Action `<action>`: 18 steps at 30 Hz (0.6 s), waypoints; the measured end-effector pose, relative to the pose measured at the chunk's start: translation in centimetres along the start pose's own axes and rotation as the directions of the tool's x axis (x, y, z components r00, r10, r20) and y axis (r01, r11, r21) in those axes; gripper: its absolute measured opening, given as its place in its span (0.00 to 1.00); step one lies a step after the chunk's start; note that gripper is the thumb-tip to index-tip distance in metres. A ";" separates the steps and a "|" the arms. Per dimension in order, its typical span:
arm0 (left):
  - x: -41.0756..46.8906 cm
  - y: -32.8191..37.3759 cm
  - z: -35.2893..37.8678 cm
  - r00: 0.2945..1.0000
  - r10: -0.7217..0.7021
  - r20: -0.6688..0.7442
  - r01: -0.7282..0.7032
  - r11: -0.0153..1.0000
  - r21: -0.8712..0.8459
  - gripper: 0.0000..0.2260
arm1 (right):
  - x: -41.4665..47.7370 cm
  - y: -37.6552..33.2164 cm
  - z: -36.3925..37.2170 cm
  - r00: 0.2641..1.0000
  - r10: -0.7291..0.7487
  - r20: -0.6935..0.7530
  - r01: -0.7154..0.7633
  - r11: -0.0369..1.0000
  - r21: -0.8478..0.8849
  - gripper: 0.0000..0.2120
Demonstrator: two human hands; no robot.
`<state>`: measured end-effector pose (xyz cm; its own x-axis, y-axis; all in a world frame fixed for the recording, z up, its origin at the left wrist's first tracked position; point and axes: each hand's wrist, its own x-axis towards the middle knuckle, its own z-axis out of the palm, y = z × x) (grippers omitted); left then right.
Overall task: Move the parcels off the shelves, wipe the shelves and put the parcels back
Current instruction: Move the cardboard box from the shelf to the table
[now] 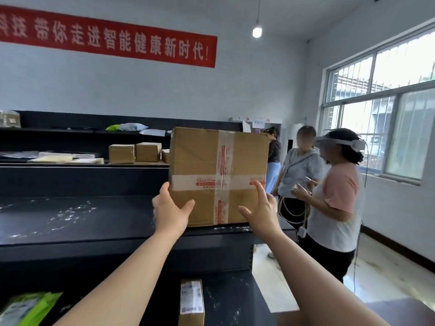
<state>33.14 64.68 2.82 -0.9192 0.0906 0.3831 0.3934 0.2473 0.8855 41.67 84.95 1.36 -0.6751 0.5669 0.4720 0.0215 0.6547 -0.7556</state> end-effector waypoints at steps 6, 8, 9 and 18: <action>1.5 -0.1 1.8 1.000 0.007 -0.005 -0.007 1.000 -0.022 0.40 | 2.8 1.6 0.6 1.000 -0.020 -0.021 0.022 0.998 0.064 0.45; 1.9 -0.2 2.2 1.000 0.014 -0.013 -0.015 1.000 -0.028 0.42 | 3.5 2.2 0.8 0.997 -0.071 0.010 0.069 0.992 0.108 0.46; 2.1 -0.3 2.4 1.000 0.015 -0.016 -0.015 0.999 -0.029 0.43 | 3.8 2.4 0.9 0.995 -0.093 0.024 0.090 0.989 0.115 0.46; 2.9 -0.7 3.2 0.999 0.015 -0.052 -0.014 1.000 0.015 0.44 | 4.7 3.1 1.5 0.987 -0.163 0.006 0.161 0.981 0.111 0.50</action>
<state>30.15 67.86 2.44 -0.9112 0.0441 0.4096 0.4063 0.2608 0.8758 37.46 88.91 0.59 -0.6743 0.4494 0.5860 -0.1700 0.6778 -0.7153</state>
